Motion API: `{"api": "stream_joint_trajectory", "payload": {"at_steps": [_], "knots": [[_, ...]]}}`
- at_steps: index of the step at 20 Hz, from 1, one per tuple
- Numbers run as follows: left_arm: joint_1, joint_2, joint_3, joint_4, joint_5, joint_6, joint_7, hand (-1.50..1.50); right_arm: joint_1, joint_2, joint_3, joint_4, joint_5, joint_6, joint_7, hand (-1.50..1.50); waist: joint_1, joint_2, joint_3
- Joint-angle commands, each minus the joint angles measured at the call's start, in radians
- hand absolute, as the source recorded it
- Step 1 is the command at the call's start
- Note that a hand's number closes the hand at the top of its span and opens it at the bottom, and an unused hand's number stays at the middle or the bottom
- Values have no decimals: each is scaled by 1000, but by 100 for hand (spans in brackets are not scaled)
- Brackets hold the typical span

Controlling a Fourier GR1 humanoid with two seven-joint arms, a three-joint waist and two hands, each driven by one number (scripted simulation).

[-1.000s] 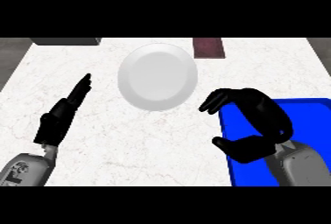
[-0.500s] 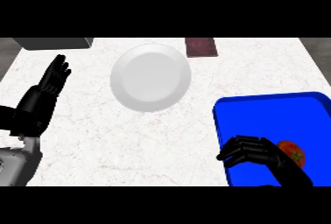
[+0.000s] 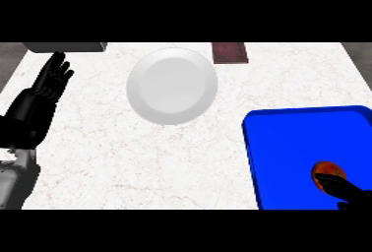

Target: Pick the tomato from the tray and place it in the plate

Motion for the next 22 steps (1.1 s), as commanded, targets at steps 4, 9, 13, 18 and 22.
{"api": "stream_joint_trajectory", "payload": {"at_steps": [4,9,13,18,22], "knots": [[21,-6,16,28,1,-24,-37,0,61,-220,-236,-103,94,-21,134,-150,-2,2,-4],[13,0,3,-34,-7,-13,23,0,166,-339,-299,-223,263,-13,327,-150,-4,-4,-5],[7,0,16,-1,-14,-31,-18,0,210,-409,-322,-238,377,47,403,-150,4,2,-3],[2,-58,-3,46,-56,-22,-49,0,192,-332,-224,-295,507,85,527,-150,13,5,-1],[-36,-33,42,39,-38,-62,-11,0,65,-281,-157,-247,593,112,615,-150,23,6,-1]]}}
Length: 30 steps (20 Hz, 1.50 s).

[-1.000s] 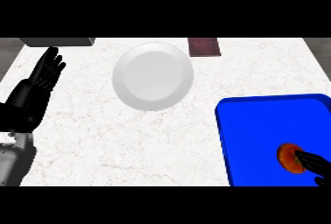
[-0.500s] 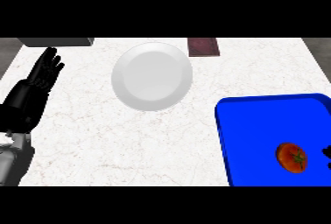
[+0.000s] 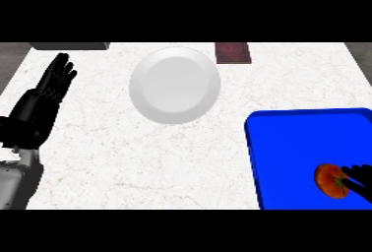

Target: Pick the tomato from the tray and place it in the plate

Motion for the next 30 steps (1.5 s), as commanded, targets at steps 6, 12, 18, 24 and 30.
{"api": "stream_joint_trajectory", "payload": {"at_steps": [6,12,18,24,30], "knots": [[-47,-15,47,15,-3,-37,40,0,-78,123,86,108,263,-42,71,-150,1,0,1],[-66,-56,43,52,-51,-37,43,0,-209,182,121,274,336,-27,68,-150,0,2,1],[16,-75,50,-83,-67,-60,84,0,-313,234,139,418,406,-15,23,-150,10,0,1],[12,-71,114,0,-56,-129,5,0,-309,297,165,502,502,-66,10,-150,4,1,1],[-4,-112,80,-73,-109,-85,87,0,-462,327,175,644,591,-77,38,-150,11,1,1]]}}
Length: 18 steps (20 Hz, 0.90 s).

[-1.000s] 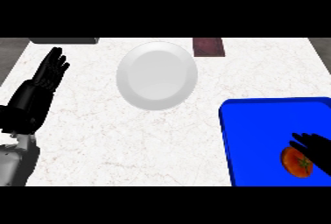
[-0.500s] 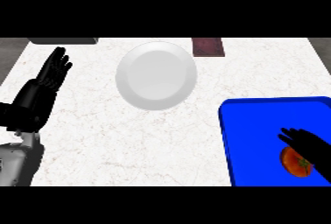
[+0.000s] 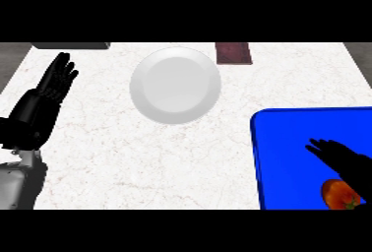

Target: Pick the tomato from the tray and place it in the plate

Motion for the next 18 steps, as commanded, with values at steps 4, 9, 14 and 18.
{"api": "stream_joint_trajectory", "payload": {"at_steps": [4,9,14,18], "knots": [[-25,13,45,24,19,-18,12,0,-48,104,-8,81,-11,-200,-102,150,2,5,11],[-30,-5,19,21,-2,-21,4,0,-79,120,-63,29,-27,-284,-134,150,-2,3,10],[-48,-27,-7,34,-14,-26,-3,0,-428,95,-119,374,20,-245,-65,150,54,18,11],[-82,-53,-49,25,-9,-45,-17,0,-618,-1,-197,557,23,-148,3,150,132,48,13]]}}
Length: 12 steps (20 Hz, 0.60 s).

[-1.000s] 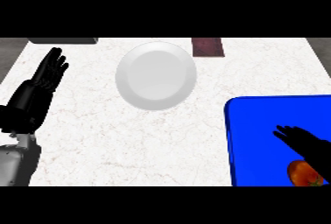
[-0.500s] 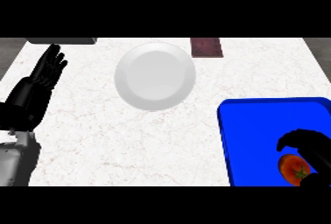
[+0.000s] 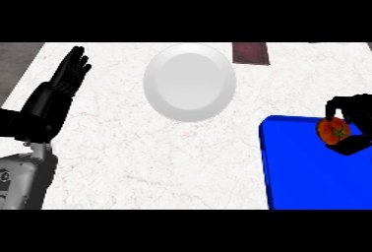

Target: Pick the tomato from the tray and place it in the plate

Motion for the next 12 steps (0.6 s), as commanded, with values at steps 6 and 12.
{"api": "stream_joint_trajectory", "payload": {"at_steps": [6,12], "knots": [[0,-17,-10,42,-6,-13,-44,0,-455,-63,-80,447,-62,80,-118,150,29,9,2],[-29,-14,1,43,-15,5,-11,0,-625,-24,-138,556,-196,146,-323,150,-12,-6,2]]}}
